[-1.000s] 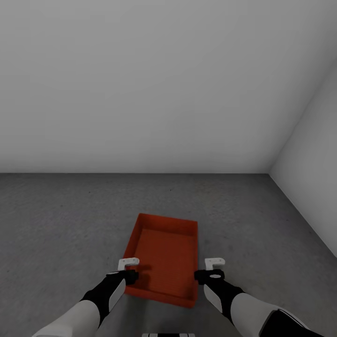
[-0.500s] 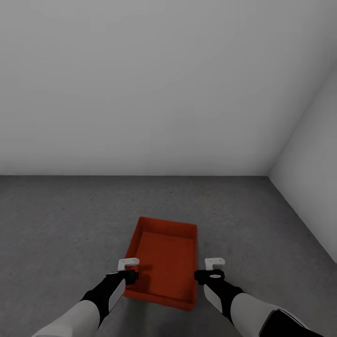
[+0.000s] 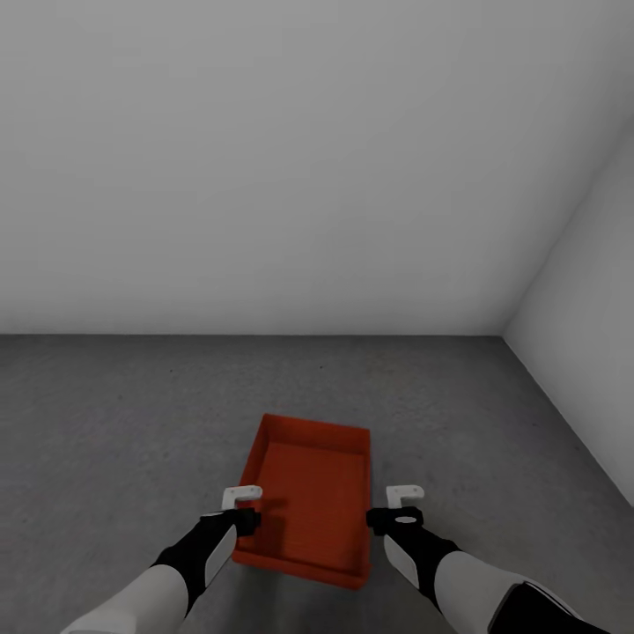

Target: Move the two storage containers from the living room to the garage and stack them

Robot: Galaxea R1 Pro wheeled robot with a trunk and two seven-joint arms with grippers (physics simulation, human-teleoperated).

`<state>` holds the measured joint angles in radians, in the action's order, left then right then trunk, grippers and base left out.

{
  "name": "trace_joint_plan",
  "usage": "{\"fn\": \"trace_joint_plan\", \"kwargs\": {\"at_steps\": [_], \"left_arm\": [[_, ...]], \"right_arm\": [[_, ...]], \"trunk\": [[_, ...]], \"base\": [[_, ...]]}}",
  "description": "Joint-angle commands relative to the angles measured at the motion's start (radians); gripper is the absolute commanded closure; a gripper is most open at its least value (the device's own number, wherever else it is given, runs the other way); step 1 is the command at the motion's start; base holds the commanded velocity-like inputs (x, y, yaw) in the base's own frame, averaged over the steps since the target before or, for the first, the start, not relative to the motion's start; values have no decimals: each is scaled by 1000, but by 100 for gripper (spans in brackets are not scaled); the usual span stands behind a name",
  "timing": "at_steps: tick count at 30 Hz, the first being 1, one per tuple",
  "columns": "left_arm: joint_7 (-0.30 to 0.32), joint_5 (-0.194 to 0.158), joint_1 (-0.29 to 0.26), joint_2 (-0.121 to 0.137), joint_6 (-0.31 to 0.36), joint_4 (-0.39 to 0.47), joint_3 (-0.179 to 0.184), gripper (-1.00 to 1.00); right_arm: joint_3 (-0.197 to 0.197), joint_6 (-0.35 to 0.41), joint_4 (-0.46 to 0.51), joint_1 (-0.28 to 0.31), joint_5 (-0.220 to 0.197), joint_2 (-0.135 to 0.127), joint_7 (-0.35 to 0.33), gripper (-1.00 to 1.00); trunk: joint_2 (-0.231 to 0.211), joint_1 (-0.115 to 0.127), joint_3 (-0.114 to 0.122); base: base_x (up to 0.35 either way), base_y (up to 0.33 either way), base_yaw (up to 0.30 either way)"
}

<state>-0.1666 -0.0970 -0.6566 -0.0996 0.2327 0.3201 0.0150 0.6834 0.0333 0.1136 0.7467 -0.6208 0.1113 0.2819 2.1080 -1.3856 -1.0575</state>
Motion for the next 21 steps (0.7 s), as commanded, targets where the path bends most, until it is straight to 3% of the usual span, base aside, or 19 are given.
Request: {"fn": "trace_joint_plan", "kwargs": {"at_steps": [1,21], "left_arm": [[-5,-10,0,0,5,2,2,-100],[-5,-9,0,-1,5,1,2,-100]], "right_arm": [[8,3,1,0,-7,0,5,-100],[8,-1,1,0,1,-4,5,-100]], "trunk": [[-7,4,2],[-147,81,65]], "base": [[0,0,0],[0,0,0]]}}
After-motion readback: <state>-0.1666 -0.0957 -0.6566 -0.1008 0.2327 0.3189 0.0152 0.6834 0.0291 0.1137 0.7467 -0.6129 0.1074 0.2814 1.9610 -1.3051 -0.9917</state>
